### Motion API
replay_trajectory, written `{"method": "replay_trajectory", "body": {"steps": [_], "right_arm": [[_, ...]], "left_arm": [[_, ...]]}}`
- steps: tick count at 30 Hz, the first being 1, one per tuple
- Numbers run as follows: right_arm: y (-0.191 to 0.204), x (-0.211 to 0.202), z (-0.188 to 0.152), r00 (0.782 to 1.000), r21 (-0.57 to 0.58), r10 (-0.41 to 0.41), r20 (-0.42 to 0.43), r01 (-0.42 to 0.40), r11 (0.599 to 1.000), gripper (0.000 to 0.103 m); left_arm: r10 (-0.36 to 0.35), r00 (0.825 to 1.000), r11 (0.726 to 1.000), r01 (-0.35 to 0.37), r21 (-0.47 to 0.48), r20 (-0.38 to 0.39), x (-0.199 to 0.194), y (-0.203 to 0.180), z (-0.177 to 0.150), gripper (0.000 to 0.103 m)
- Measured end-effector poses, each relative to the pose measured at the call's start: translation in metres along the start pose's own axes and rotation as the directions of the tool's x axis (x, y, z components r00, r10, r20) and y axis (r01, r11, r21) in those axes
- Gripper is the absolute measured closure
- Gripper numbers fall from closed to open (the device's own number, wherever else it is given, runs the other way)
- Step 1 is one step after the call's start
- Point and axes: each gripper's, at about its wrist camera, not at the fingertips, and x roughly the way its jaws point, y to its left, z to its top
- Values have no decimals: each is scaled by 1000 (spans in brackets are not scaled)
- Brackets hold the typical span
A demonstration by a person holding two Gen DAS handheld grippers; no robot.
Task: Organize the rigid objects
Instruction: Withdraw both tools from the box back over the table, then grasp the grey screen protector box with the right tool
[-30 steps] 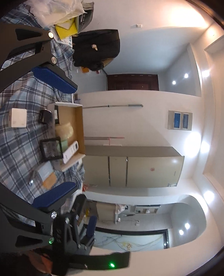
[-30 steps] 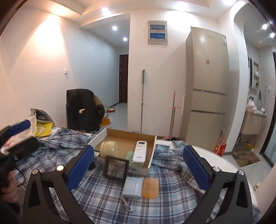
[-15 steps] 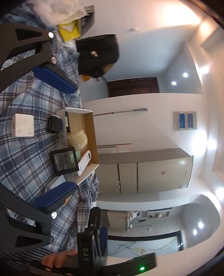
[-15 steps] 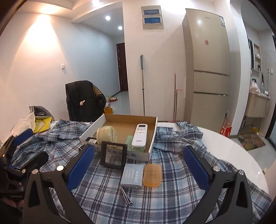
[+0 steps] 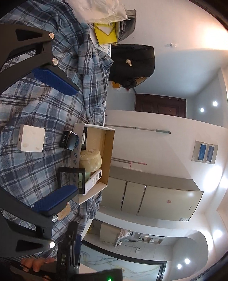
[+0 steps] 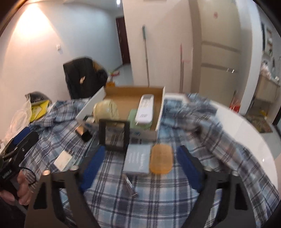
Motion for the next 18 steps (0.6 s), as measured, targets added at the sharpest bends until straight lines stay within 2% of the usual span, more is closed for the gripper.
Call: {"method": "replay_trajectory", "body": {"steps": [3,4,9,14,18], "right_arm": [[11,17,3,999,-34,4,-49,-5,999,26],[16,22,3,998,-53,-4,-59,1,999,28],[22,51,-3,989,-53,-30,-144,23,998,29],[15,67,-7,985,-51,-51,-164,43,998,34],[11,77,-10,982,-61,-62,-179,52,997,42]], "left_arm": [[89,995,996,-89,9,-37,7,1,-1,0],[93,994,996,-93,5,-60,11,4,-2,0],[65,992,997,-68,-26,-107,20,11,-4,2],[50,992,999,-51,-4,-118,22,7,-6,4],[45,990,999,-47,-8,-131,24,7,-5,4]]}}
